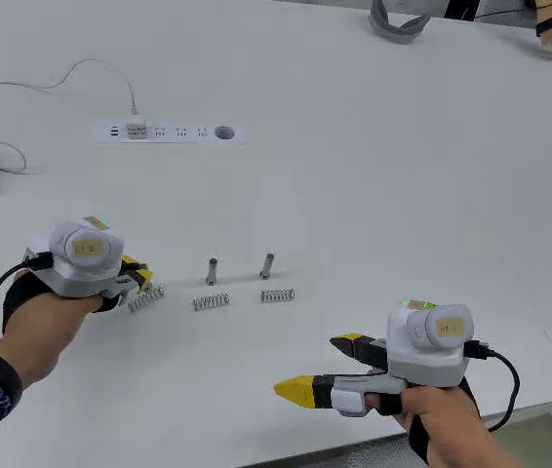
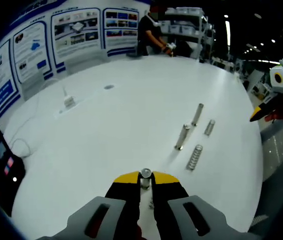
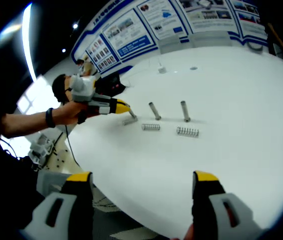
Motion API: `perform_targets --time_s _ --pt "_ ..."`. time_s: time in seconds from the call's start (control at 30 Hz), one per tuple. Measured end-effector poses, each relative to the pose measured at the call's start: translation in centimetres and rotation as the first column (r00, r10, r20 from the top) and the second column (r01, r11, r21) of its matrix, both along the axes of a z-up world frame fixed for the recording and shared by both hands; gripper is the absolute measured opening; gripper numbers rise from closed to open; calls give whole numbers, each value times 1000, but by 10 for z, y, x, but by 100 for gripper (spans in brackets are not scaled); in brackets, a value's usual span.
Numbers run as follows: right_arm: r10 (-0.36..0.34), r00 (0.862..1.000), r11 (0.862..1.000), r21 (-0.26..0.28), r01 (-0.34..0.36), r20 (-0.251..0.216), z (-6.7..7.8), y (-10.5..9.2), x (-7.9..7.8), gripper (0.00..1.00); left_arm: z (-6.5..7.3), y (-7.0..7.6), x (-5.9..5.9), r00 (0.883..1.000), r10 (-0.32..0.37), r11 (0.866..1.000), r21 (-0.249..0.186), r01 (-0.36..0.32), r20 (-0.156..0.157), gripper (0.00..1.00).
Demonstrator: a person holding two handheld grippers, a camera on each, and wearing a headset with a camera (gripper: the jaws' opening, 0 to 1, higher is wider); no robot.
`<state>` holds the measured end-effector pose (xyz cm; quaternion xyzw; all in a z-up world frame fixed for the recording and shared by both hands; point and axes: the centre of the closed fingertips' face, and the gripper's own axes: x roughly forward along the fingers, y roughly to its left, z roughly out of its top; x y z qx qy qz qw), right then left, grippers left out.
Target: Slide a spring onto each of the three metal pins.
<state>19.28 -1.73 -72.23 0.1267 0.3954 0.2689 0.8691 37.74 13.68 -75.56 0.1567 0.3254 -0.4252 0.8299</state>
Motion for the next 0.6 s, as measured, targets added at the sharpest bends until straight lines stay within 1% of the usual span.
perform_targets --time_s 0.37,0.47,0.5,0.53,0.6 --pt "5 1000 1000 2 -5 0 0 2 0 83 -1 3 1 1000 3 1000 11 -3 -5 9" --pt "4 1000 1000 2 -4 2 0 1 0 83 -2 4 0 1000 7 1000 11 -7 -14 10" --pt "3 1000 1000 3 -3 2 0 1 0 83 -2 4 0 1000 10 1000 12 -9 -20 10" --pt "2 1000 1000 1 -2 2 0 0 1 83 -3 5 -2 999 15 1000 15 -14 -32 11" --pt "-2 1000 1000 3 2 1 0 0 1 83 -2 7 -3 999 16 1000 8 -16 -36 14"
